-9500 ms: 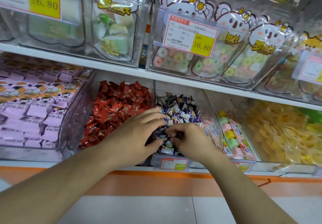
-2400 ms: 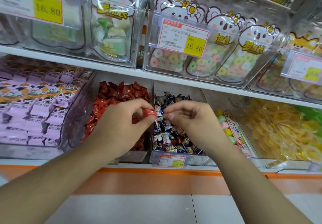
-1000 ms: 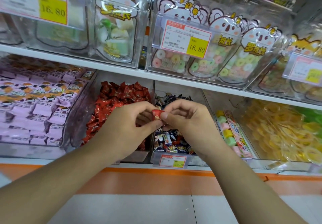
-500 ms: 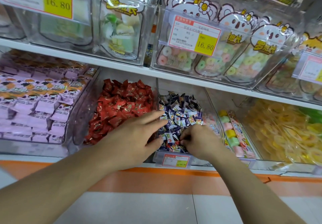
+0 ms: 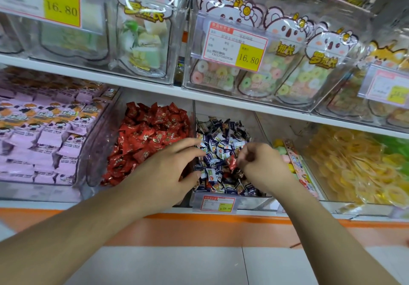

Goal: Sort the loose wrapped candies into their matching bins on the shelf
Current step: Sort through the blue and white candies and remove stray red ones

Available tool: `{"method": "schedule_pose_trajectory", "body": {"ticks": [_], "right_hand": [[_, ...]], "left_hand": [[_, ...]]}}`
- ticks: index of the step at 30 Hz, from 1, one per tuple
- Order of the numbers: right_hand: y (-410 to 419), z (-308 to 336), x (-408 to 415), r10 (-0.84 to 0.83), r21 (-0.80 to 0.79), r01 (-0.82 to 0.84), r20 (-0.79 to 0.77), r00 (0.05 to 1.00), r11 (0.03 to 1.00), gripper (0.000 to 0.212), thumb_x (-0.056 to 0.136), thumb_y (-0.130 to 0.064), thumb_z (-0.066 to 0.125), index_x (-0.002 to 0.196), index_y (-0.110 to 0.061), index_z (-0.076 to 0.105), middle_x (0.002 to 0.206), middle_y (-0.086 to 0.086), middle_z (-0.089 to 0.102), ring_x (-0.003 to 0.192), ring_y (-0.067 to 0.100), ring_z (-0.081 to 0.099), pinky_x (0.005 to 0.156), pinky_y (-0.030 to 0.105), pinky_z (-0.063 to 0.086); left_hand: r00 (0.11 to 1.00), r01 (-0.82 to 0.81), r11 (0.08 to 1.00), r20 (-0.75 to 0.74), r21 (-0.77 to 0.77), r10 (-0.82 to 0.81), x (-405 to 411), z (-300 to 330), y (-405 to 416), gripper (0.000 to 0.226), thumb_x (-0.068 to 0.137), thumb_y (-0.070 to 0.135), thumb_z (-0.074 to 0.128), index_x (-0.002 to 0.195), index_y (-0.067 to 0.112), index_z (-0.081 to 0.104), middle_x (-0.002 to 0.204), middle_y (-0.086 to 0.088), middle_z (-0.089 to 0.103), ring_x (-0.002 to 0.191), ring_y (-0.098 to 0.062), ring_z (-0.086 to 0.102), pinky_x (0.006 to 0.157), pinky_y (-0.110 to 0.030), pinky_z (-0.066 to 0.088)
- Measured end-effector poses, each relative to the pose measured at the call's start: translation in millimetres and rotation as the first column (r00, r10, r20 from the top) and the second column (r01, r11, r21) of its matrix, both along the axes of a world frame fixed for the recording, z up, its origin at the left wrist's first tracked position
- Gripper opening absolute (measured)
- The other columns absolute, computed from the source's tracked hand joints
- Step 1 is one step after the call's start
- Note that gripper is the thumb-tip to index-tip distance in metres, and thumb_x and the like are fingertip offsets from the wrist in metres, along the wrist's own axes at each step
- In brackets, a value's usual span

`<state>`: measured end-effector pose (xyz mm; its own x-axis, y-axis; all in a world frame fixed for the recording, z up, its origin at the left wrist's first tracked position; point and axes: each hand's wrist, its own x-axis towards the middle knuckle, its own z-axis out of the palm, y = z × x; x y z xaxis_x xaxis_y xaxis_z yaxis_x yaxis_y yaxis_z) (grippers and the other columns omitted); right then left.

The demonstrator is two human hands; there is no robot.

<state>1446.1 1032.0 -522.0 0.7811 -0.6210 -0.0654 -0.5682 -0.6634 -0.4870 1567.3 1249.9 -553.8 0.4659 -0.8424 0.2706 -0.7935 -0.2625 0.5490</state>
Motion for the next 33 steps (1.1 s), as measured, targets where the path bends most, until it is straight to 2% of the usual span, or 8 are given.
{"method": "schedule_pose_trajectory", "body": {"ticks": [6, 10, 13, 16, 20, 26, 28, 33], "right_hand": [[19, 25, 0, 0.039, 0.179, -0.073, 0.190, 0.981, 0.981, 0.022, 0.095, -0.007, 0.060, 0.081, -0.020, 0.070, 0.076, 0.002, 0.076, 0.055, 0.010, 0.059, 0.055, 0.032, 0.051], [44, 38, 3, 0.162, 0.382, -0.283, 0.319, 0.934, 0.880, 0.014, 0.098, -0.004, 0.065, 0.088, -0.011, 0.072, 0.079, 0.012, 0.076, 0.067, 0.020, 0.064, 0.069, 0.038, 0.055], [53, 36, 7, 0.165, 0.428, -0.343, 0.400, 0.902, 0.836, 0.012, 0.098, -0.002, 0.064, 0.092, -0.006, 0.073, 0.082, 0.016, 0.076, 0.068, 0.019, 0.066, 0.068, 0.033, 0.057], [46, 28, 10, 0.108, 0.426, -0.307, 0.429, 0.897, 0.851, 0.020, 0.101, 0.002, 0.055, 0.095, -0.005, 0.073, 0.089, 0.011, 0.078, 0.077, 0.020, 0.072, 0.069, 0.036, 0.060], [28, 6, 10, 0.183, 0.237, -0.266, 0.321, 0.929, 0.934, 0.033, 0.097, 0.006, 0.053, 0.090, -0.017, 0.076, 0.084, 0.003, 0.077, 0.080, 0.019, 0.073, 0.077, 0.053, 0.061], [24, -26, 11, 0.332, 0.159, -0.318, -0.070, 0.941, 0.935, 0.022, 0.095, -0.014, 0.067, 0.108, -0.028, 0.079, 0.095, -0.012, 0.077, 0.089, 0.001, 0.070, 0.086, 0.027, 0.059], [18, -30, 11, 0.321, 0.104, -0.307, -0.166, 0.932, 0.946, 0.025, 0.094, -0.021, 0.073, 0.115, -0.033, 0.076, 0.102, -0.015, 0.075, 0.094, -0.001, 0.067, 0.088, 0.022, 0.055], [13, -33, 13, 0.332, 0.149, -0.308, -0.177, 0.926, 0.940, 0.033, 0.095, -0.016, 0.071, 0.119, -0.039, 0.075, 0.107, -0.016, 0.074, 0.098, 0.001, 0.066, 0.083, 0.012, 0.049]], "left_hand": [[0.999, -0.039, 0.993, -0.015, -0.108, 0.037, -2, 13, 3, 0.050, 0.096, 0.042, 0.064, 0.144, 0.040, 0.048, 0.144, 0.029, 0.041, 0.130, 0.008, 0.042, 0.110, -0.019, 0.035], [0.999, -0.014, 0.990, -0.045, -0.142, 0.008, 0, 23, 5, 0.061, 0.094, 0.045, 0.070, 0.149, 0.047, 0.044, 0.143, 0.031, 0.046, 0.130, 0.010, 0.046, 0.106, -0.015, 0.037], [0.999, -0.013, 0.983, -0.035, -0.184, 0.007, 4, 30, 9, 0.041, 0.094, 0.040, 0.071, 0.134, 0.044, 0.064, 0.121, 0.027, 0.067, 0.111, 0.008, 0.061, 0.092, -0.013, 0.048], [0.992, -0.116, 0.969, 0.014, -0.220, 0.122, 15, 29, 16, 0.029, 0.094, 0.037, 0.071, 0.124, 0.036, 0.073, 0.112, 0.022, 0.071, 0.101, 0.004, 0.065, 0.089, -0.016, 0.052], [0.968, -0.235, 0.970, 0.080, -0.063, 0.239, 31, 20, 24, 0.054, 0.096, 0.030, 0.064, 0.148, 0.034, 0.052, 0.148, 0.016, 0.049, 0.129, -0.009, 0.054, 0.109, -0.029, 0.047], [0.998, 0.014, 0.998, 0.067, 0.062, -0.018, 11, 12, 11, 0.055, 0.103, 0.046, 0.049, 0.156, 0.045, 0.033, 0.164, 0.034, 0.012, 0.150, 0.013, 0.008, 0.124, -0.021, 0.012], [0.996, 0.055, 0.994, 0.062, 0.090, -0.061, 5, 5, 7, 0.057, 0.104, 0.050, 0.046, 0.158, 0.044, 0.029, 0.165, 0.034, 0.006, 0.151, 0.012, 0.008, 0.123, -0.018, 0.011], [0.996, 0.061, 0.993, 0.060, 0.105, -0.067, 5, -1, 3, 0.056, 0.105, 0.047, 0.047, 0.158, 0.042, 0.030, 0.164, 0.036, 0.000, 0.149, 0.007, 0.020, 0.109, -0.005, 0.010]]}}
